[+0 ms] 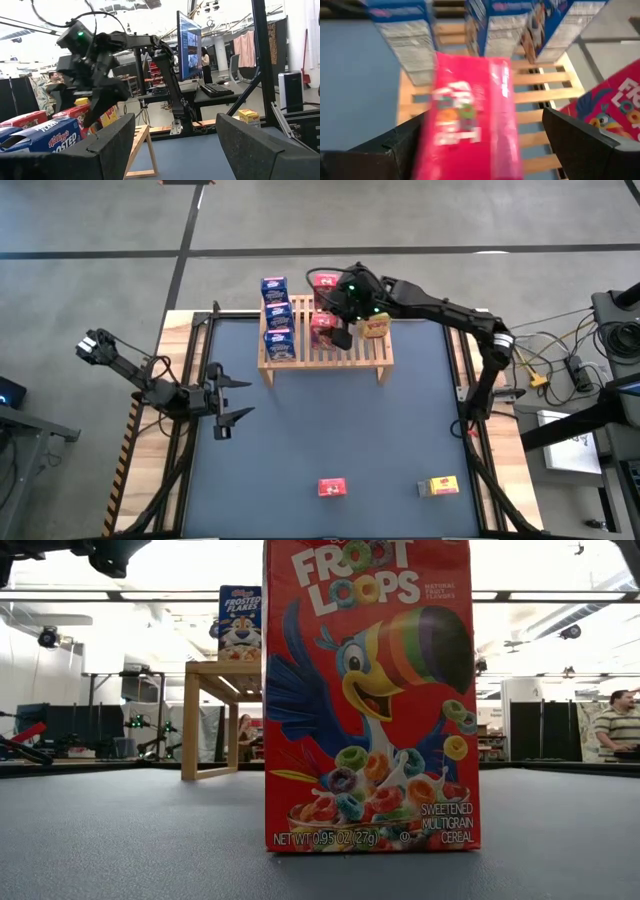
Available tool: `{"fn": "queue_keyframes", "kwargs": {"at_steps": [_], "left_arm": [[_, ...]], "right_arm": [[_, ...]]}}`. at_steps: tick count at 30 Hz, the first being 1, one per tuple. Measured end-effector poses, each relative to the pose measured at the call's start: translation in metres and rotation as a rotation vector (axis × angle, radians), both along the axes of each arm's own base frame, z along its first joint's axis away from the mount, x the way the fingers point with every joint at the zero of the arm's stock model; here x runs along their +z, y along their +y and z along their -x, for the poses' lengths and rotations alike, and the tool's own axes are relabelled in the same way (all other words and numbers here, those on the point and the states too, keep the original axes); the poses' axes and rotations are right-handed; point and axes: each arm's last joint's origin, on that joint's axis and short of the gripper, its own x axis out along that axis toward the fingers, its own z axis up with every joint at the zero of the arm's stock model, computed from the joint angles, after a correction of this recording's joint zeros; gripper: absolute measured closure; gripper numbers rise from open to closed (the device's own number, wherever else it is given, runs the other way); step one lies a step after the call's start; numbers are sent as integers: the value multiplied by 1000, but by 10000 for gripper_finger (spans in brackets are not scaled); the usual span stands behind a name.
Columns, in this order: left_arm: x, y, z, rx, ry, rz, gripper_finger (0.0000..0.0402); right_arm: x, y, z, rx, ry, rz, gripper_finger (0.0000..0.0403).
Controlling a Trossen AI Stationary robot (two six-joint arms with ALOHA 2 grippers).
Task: Stack cereal on shelf
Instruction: Adjust the red cereal boxes on the shelf
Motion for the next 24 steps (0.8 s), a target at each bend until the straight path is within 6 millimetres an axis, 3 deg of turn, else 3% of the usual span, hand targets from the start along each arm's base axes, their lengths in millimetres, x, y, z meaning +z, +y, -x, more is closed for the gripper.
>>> {"fn": "queue_keyframes", "kwargs": {"at_steps": [8, 15, 24], "left_arm": [[0, 0, 0, -1, 0, 2, 141], [0, 0, 0, -4, 0, 16, 141], [0, 0, 0, -5, 0, 19, 141]], "right_arm": [[8, -2, -7, 52, 35, -4, 85], [15, 0, -5, 61, 29, -24, 150], [-6, 0, -5, 60, 93, -56, 205]]}}
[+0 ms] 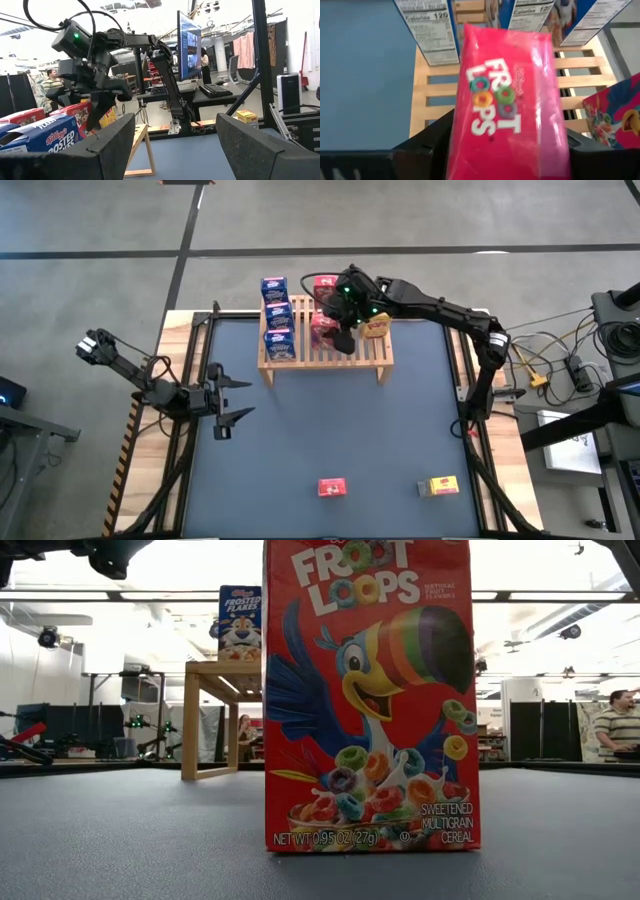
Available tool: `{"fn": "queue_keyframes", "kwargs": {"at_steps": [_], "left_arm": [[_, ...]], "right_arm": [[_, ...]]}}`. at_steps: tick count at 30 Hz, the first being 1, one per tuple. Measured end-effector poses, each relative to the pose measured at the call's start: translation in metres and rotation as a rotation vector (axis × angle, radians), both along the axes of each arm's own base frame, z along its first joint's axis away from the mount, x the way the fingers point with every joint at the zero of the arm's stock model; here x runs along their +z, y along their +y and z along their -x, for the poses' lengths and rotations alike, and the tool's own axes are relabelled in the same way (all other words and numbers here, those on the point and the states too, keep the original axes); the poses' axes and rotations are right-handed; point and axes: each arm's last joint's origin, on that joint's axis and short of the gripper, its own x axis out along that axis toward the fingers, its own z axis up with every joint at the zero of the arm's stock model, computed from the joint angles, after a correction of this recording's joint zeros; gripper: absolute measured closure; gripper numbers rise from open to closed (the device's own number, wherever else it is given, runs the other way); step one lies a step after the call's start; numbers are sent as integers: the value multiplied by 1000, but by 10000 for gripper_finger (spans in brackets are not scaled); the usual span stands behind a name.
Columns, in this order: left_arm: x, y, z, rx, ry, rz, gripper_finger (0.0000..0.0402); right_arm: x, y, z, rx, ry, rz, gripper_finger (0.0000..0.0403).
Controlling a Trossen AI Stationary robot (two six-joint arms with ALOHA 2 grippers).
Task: Stack cereal on shelf
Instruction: Adjust the red cereal boxes on the shelf
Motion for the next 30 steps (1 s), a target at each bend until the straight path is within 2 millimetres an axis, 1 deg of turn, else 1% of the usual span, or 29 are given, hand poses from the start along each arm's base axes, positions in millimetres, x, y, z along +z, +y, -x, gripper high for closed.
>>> {"fn": "queue_keyframes", "kwargs": {"at_steps": [9, 15, 20, 24, 30], "left_arm": [[0, 0, 0, -2, -1, 7, 141], [0, 0, 0, -2, 1, 6, 141], [-1, -1, -1, -2, 7, 2, 141], [-1, -1, -2, -2, 10, 0, 141], [-1, -1, -2, -2, 10, 0, 141]], "right_arm": [[2, 0, 1, 33, -8, 42, 230], [12, -1, 2, 39, -29, 72, 248], [17, -2, 3, 73, -37, 130, 249], [16, -9, 5, 46, -19, 172, 243], [16, -25, 14, -2, -9, 169, 244]]}}
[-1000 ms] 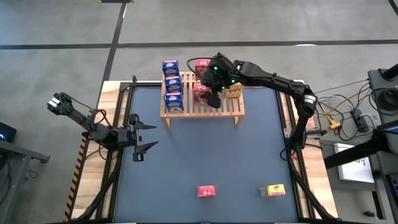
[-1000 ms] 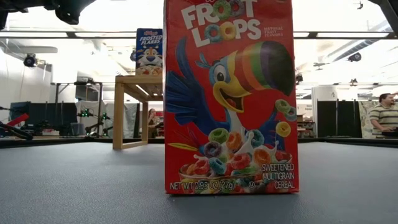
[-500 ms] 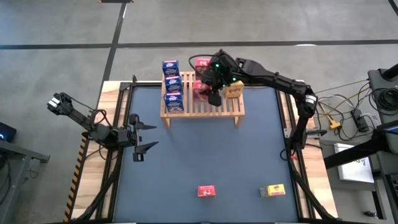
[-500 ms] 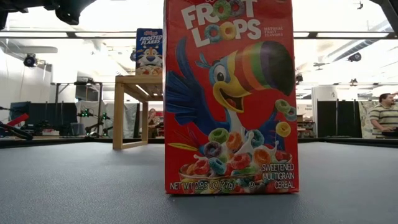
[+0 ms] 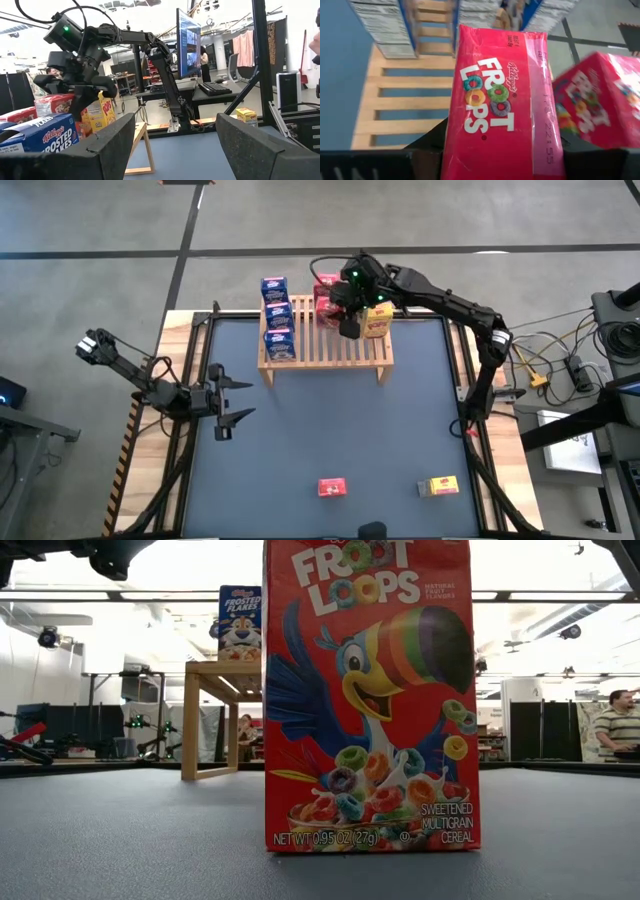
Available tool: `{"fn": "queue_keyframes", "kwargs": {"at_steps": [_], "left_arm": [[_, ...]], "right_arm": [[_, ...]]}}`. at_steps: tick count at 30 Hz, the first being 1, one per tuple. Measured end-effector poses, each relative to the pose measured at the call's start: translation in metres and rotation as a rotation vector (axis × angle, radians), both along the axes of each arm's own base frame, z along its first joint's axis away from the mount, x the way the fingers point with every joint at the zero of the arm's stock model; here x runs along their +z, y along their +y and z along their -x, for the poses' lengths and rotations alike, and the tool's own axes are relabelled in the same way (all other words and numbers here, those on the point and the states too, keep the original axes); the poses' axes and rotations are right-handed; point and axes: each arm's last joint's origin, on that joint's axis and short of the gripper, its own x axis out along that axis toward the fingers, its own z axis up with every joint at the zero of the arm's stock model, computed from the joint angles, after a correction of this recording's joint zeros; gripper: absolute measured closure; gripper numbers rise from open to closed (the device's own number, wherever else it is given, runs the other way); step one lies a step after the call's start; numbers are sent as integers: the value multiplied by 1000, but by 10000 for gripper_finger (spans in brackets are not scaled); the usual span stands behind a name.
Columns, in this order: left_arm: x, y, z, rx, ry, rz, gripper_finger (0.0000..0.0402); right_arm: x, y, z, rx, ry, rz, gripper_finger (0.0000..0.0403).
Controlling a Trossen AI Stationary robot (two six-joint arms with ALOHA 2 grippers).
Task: Stack cereal on shelf
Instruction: Adjust the red cereal boxes on the shelf
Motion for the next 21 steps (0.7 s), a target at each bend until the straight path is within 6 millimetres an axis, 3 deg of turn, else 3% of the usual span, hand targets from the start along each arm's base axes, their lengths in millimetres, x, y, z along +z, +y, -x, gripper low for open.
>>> {"fn": "queue_keyframes", "kwargs": {"at_steps": [21], "left_arm": [[0, 0, 0, 0, 0, 0, 141]], "right_arm": [[-6, -8, 2, 28, -36, -47, 228]]}}
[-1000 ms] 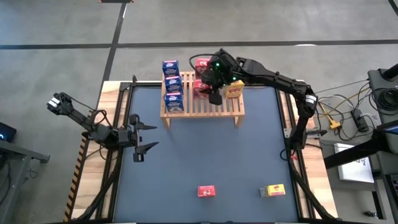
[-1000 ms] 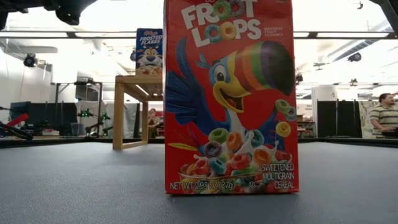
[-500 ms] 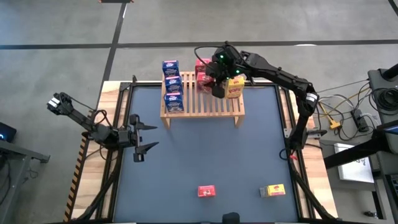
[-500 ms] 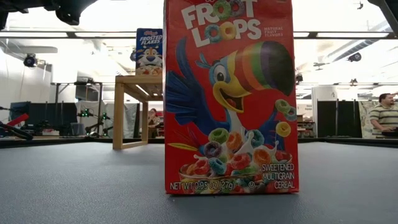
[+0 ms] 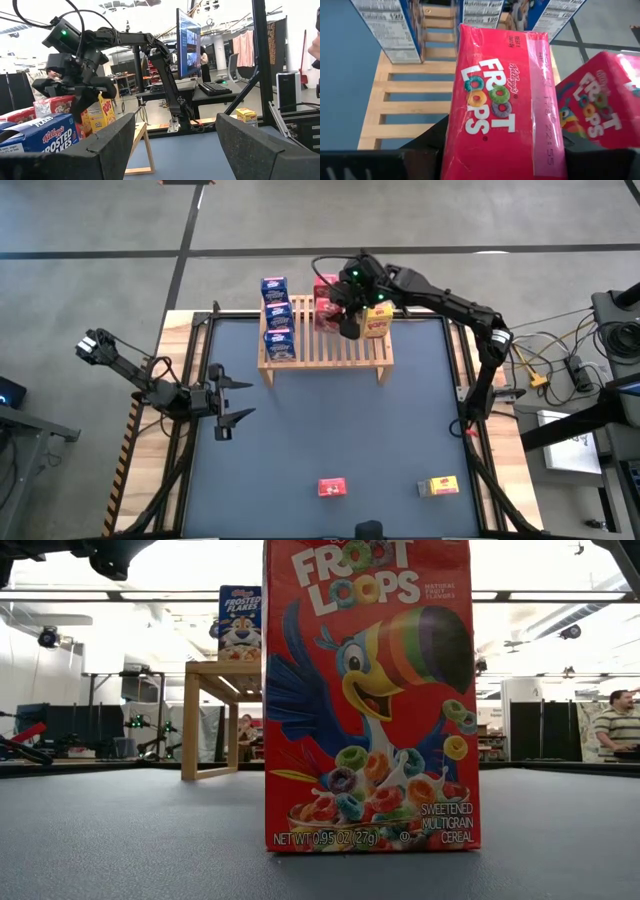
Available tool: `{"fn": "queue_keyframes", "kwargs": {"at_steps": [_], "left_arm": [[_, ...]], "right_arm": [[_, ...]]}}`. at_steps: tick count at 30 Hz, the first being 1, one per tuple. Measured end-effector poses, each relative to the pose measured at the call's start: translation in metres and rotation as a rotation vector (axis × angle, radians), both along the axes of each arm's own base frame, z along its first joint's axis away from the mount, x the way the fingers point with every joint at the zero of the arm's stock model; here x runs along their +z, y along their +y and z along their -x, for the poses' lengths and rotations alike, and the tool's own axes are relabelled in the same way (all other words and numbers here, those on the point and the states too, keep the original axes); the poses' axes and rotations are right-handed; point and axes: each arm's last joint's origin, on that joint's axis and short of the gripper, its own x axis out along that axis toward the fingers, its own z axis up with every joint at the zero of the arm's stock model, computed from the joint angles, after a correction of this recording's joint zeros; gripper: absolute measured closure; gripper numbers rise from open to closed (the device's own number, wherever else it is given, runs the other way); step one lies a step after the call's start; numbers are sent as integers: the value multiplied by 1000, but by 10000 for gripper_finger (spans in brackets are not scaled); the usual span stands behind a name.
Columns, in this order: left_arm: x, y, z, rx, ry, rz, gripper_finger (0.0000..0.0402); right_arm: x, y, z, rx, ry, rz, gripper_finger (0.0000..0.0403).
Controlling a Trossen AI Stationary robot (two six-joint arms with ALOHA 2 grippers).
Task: Stack cereal on shelf
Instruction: Adjust the red cereal boxes on the shelf
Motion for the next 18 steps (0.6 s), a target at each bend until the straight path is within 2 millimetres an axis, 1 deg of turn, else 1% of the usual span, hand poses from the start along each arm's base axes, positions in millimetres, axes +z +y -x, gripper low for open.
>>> {"fn": "queue_keyframes", "kwargs": {"at_steps": [6, 18], "left_arm": [[0, 0, 0, 0, 0, 0, 141], [0, 0, 0, 0, 0, 0, 141]], "right_arm": [[-6, 0, -1, 10, 13, 5, 220], [-4, -2, -3, 4, -24, 19, 192]]}}
